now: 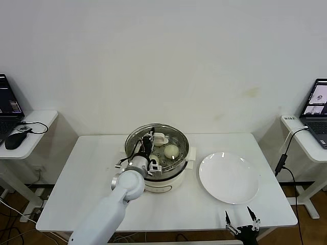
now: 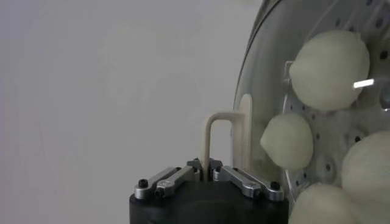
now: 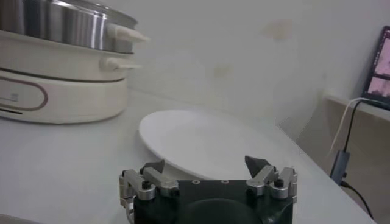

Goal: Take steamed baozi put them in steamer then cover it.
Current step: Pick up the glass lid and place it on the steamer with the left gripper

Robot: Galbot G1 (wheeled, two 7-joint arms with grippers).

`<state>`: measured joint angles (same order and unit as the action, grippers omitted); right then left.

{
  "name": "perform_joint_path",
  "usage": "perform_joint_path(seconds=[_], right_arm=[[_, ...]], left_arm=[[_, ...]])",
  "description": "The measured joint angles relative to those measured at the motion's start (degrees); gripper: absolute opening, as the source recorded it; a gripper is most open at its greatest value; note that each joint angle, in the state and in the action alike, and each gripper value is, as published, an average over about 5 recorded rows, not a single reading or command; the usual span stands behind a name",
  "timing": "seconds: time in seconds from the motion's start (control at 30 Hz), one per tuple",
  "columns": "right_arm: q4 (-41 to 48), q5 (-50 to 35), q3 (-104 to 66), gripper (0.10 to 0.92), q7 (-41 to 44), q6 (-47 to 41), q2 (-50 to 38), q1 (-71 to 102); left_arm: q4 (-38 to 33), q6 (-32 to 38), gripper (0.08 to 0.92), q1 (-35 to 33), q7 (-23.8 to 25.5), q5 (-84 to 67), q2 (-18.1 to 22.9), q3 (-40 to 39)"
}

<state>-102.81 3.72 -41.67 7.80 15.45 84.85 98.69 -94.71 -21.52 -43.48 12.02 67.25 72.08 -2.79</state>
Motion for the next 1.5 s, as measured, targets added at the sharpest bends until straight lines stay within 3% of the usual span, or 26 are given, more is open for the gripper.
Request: perform_joint_path(seconds=[0.53, 0.97, 1.23, 1.33, 1.5], right_arm=[[0.37, 0.06, 0.34, 0.823, 0.15, 0.00, -0.12, -0.05], [0.59, 0.20, 0.88, 0.823, 0.18, -0.08, -0.14, 0.10], [0.83, 0.20, 0.86, 0.823, 0.19, -0.04, -0.37, 0.15], [0.91, 0.12, 0.97, 0.822, 0.20, -0.04, -0.38, 0.09], [0.89, -0.08, 1.02, 0.823, 0.22, 0.13, -0.70, 0.29]], left_arm=[[-0.22, 0.07, 0.163, -0.57, -0.27, -0.92, 0.42, 0.30], [-4.50, 0.13, 0.520, -2.95, -1.03, -3.03, -1.79, 1.93], [-10.52, 0.98, 0.756, -8.08, -2.06, -4.85, -4.30, 4.18], [-13.63, 1.49, 0.812, -11.16, -2.42, -6.20, -5.45, 5.40], [-19.81, 2.65, 0.822, -17.83, -4.13, -10.43, -7.74, 8.58]])
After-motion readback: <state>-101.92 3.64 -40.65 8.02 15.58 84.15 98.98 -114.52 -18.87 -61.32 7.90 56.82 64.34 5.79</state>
